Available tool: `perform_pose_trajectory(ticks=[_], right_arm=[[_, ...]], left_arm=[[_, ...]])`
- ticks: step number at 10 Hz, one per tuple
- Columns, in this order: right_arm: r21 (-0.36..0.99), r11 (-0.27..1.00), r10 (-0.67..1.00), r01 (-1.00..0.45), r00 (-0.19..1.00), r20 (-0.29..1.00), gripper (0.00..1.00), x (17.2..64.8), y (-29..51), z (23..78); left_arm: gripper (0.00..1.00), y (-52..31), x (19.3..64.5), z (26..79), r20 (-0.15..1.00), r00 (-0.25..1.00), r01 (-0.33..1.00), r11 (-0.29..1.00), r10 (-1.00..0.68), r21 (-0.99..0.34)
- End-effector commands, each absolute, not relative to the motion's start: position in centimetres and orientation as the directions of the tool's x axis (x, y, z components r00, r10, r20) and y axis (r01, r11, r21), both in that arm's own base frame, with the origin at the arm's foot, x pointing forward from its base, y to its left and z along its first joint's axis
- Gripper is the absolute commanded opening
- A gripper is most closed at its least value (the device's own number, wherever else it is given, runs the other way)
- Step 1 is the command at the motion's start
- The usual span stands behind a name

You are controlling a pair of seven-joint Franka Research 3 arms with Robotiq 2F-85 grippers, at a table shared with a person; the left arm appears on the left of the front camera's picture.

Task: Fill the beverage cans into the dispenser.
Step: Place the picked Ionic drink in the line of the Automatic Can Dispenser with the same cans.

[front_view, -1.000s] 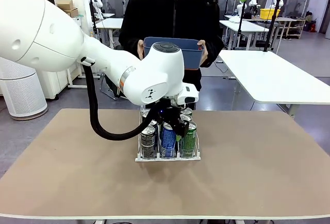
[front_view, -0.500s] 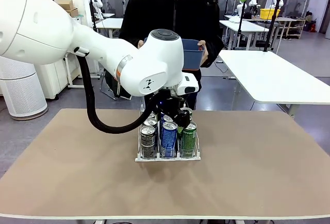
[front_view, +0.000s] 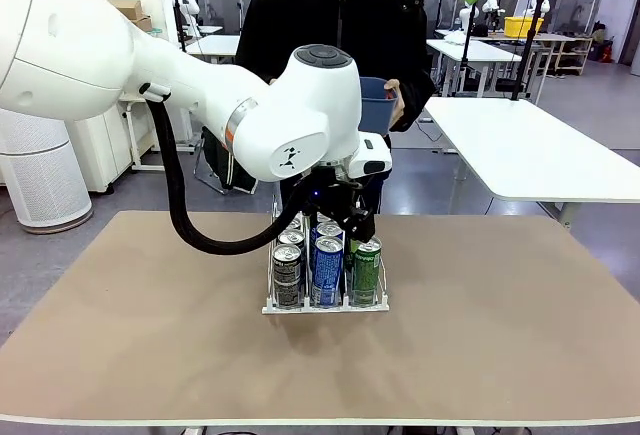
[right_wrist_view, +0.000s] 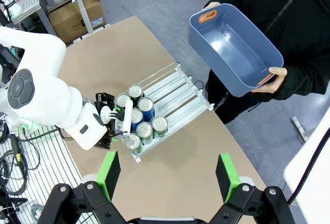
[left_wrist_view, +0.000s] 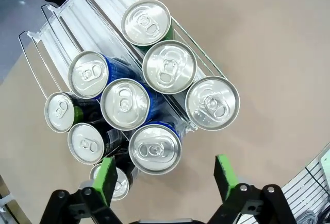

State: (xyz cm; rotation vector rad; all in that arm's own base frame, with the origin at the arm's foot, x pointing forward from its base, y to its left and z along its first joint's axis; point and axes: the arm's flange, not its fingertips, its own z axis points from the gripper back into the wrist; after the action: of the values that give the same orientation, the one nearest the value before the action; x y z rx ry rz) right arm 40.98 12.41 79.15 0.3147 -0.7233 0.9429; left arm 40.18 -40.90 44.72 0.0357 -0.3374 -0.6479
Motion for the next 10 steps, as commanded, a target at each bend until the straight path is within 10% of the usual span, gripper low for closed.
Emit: perform_pose_trajectory(ticks=[1,10], right_arm=[[-0.051,0.567,0.614,-0.822,0.380,0.692,0.99,41.0,12.4,79.1],[-0.051,0.567,0.614,-0.822,0.380,0.692,0.99,41.0,12.4,79.1]], left_arm=[[1.00,-40.7,40.4,44.4,0.292,0.750,0.582,0.802,-0.594,0.136],[1.00,-37.9,39.0,47.8,0.292,0.722,0.643,0.764,-0.627,0.050]])
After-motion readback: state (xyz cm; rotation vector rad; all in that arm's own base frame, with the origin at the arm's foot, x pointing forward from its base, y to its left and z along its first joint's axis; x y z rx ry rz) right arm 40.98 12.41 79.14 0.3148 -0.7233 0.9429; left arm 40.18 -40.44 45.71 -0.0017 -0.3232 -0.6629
